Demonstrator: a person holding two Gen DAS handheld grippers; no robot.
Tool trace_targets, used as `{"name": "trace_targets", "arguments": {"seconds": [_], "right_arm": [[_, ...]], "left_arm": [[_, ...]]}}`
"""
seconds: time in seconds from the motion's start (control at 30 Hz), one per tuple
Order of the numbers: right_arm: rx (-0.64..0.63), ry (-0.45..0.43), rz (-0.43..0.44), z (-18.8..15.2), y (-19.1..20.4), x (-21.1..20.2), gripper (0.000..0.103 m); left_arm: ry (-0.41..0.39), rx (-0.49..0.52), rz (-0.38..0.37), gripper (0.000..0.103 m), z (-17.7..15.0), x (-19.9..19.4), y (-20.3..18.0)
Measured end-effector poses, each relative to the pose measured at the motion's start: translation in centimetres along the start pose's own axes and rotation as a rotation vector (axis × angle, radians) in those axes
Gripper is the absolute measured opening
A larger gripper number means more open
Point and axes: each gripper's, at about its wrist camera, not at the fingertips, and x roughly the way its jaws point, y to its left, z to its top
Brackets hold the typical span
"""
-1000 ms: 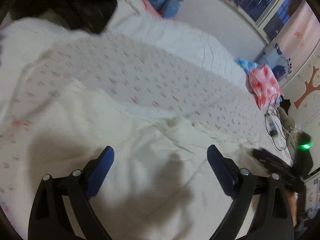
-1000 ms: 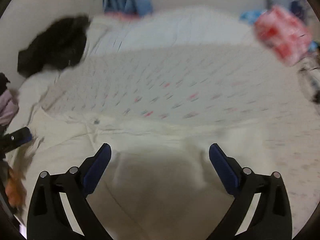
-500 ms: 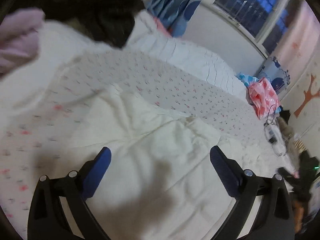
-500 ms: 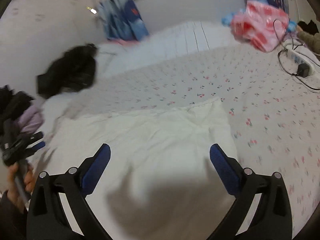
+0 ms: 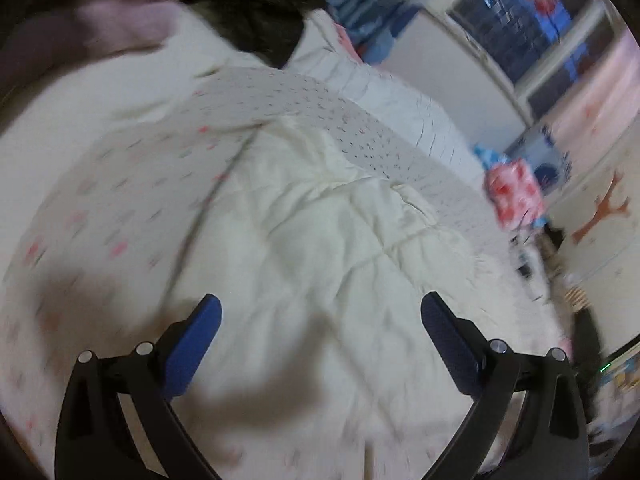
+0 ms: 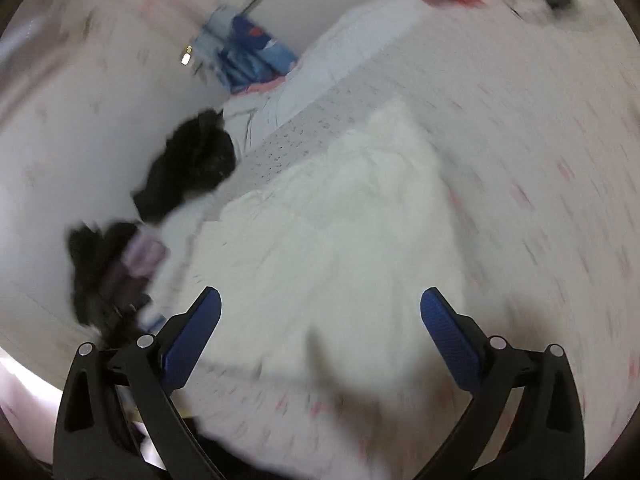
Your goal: Fold large clothes
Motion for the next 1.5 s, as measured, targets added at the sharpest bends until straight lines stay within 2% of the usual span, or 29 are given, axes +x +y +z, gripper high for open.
{"name": "trace_targets", "arguments": {"seconds": [0.07, 0.2, 0.33, 0.43, 0.53, 0.67, 0.73, 0.8, 0.87, 0.97, 1.07, 1.2, 1.23, 1.3, 1.33, 1.4, 1.47, 1.5], "right_arm": [[0.099, -0.003, 0.009, -1.5, -3.0, -2.1, 0.097], [0.243, 0.026, 0.047, -3.3, -7.1, -2.1, 0.097], [0.261, 0.013, 0.113, -2.6, -6.5, -1.1, 0.097], [0.236, 0.039, 0.079, -1.4, -5.9, 1.0, 0.097], [0.216, 0.048, 0.05, -0.6, -5.2, 2.9, 0.097], [0.213, -0.015, -0.045, 0.2, -5.2, 4.4, 0.097], [0.224, -0.024, -0.041, 0.3, -5.1, 4.9, 0.097], [0.2, -0.034, 0.013, 0.2, -4.4, 5.0, 0.097], [0.177, -0.029, 0.007, 0.0, -4.5, 5.1, 0.097], [0.136, -0.008, -0.046, -0.3, -4.7, 5.8, 0.096], [0.029, 0.003, -0.133, -1.0, -3.3, 6.5, 0.096], [-0.046, -0.022, -0.19, -1.6, -2.5, 7.4, 0.096], [-0.035, -0.025, -0.188, -1.6, -2.6, 7.4, 0.096], [0.032, -0.02, -0.158, -1.0, -2.7, 7.5, 0.097], [0.09, -0.016, -0.107, -0.7, -2.9, 7.4, 0.097], [0.178, -0.036, -0.022, -0.1, -3.1, 7.0, 0.097], [0.186, -0.023, -0.036, 0.4, -3.3, 7.1, 0.097], [0.165, 0.01, -0.109, 0.4, -3.5, 7.8, 0.096]], "left_arm": [[0.001, -0.083, -0.028, 0.096, -1.7, -2.0, 2.6], [0.019, -0.203, -0.044, 0.096, -4.7, -4.0, 6.0], [0.054, -0.255, -0.088, 0.096, -6.3, -3.5, 6.0], [0.083, -0.265, -0.105, 0.096, -6.8, -2.2, 5.1], [0.086, -0.209, -0.057, 0.096, -7.1, -0.8, 3.2], [0.056, -0.088, 0.02, 0.096, -7.3, -0.2, 0.9], [0.047, -0.033, 0.053, 0.096, -7.4, 0.0, -0.1], [0.043, 0.008, 0.078, 0.096, -7.5, 0.2, -0.7], [0.029, 0.048, 0.114, 0.096, -7.6, 0.3, -1.2], [0.006, 0.096, 0.162, 0.096, -7.7, 0.3, -1.8], [-0.008, 0.129, 0.186, 0.096, -8.0, 0.0, -2.3], [-0.013, 0.172, 0.211, 0.096, -8.5, -0.1, -2.7], [-0.005, 0.174, 0.202, 0.096, -8.5, -0.1, -2.6], [0.031, 0.127, 0.128, 0.096, -8.4, 0.0, -1.9], [0.062, 0.04, 0.033, 0.096, -8.1, 0.1, -0.5], [0.073, -0.156, -0.081, 0.096, -7.5, -0.1, 2.4], [0.061, -0.3, -0.157, 0.096, -6.9, -0.5, 4.8], [0.047, -0.335, -0.159, 0.096, -6.6, -0.7, 5.6]]}}
